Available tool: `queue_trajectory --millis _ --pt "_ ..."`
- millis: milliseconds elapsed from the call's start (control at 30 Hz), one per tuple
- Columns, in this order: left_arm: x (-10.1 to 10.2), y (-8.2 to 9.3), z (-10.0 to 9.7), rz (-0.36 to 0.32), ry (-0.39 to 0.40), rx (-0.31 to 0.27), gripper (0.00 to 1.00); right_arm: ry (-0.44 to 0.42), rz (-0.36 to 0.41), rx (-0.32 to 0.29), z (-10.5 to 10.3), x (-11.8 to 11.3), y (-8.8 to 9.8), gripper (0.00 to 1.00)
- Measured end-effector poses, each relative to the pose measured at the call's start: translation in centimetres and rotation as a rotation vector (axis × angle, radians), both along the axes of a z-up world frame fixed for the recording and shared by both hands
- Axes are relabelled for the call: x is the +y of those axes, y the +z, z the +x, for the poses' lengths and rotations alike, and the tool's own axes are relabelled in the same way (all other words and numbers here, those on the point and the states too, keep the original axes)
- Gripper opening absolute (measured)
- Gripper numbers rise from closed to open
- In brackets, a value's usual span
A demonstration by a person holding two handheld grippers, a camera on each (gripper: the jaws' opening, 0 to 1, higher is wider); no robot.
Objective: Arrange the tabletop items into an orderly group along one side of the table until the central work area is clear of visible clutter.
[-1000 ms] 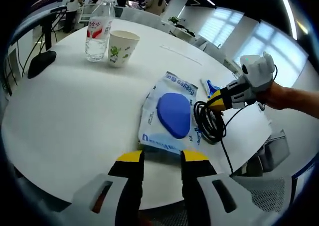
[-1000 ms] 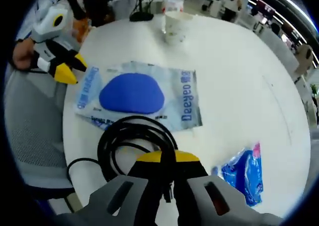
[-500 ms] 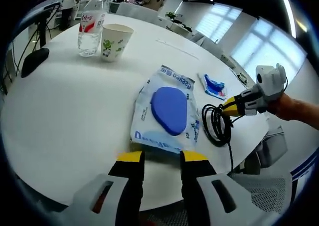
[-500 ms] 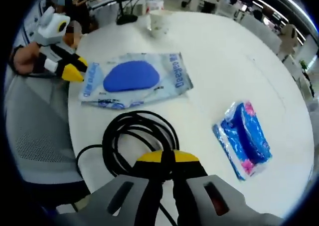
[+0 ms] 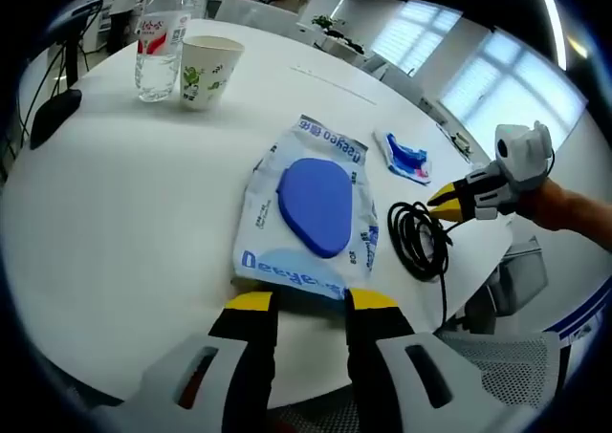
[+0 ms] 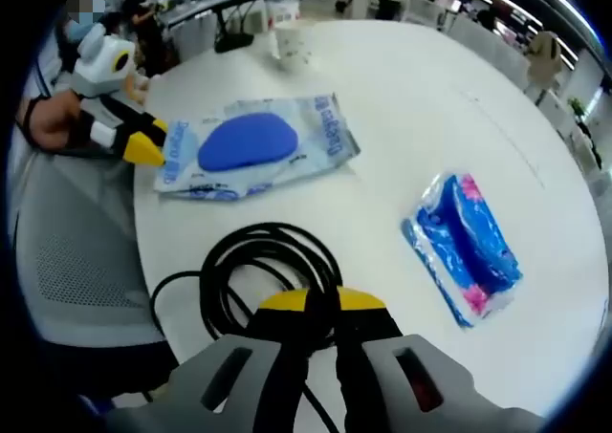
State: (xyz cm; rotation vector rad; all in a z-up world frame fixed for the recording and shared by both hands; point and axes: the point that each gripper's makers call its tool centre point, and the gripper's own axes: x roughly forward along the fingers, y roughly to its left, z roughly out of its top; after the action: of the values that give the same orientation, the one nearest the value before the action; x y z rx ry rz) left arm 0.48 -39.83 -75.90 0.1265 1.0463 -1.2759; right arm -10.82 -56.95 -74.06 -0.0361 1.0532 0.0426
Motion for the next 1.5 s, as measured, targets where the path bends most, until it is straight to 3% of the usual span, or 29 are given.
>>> queue_trajectory --millis 233,533,667,833,1000,1500 --pt "-0.1 -0.2 0.0 0.010 -0.004 0.007 0.24 -0.021 0.014 -0.078 4.2 -1.0 1.5 0.15" --pt "-0.2 -0.1 0.2 0.021 -0.008 0.000 0.19 -0.073 0.043 -0.119 10.5 -1.6 0.6 0.20" --pt "-0.3 0.0 0.6 0.022 0.000 -0.006 0.17 -0.081 0.075 -0.108 11.6 -1.1 -0.1 0.20" --pt "-0.2 -0.1 1.0 0.024 0.010 -0.008 0.17 -0.088 0.101 -0.095 11.8 -0.8 -1.0 0.18" --pt "-0.2 -0.1 1.2 0.028 0.013 -0.010 0.16 -0.116 0.110 -0.096 11.2 -0.9 -1.1 0.10" --pt "-0.6 -0.1 4.3 0.038 0.048 -0.034 0.13 -0.188 0.180 -0.117 7.7 0.3 -0.6 0.01"
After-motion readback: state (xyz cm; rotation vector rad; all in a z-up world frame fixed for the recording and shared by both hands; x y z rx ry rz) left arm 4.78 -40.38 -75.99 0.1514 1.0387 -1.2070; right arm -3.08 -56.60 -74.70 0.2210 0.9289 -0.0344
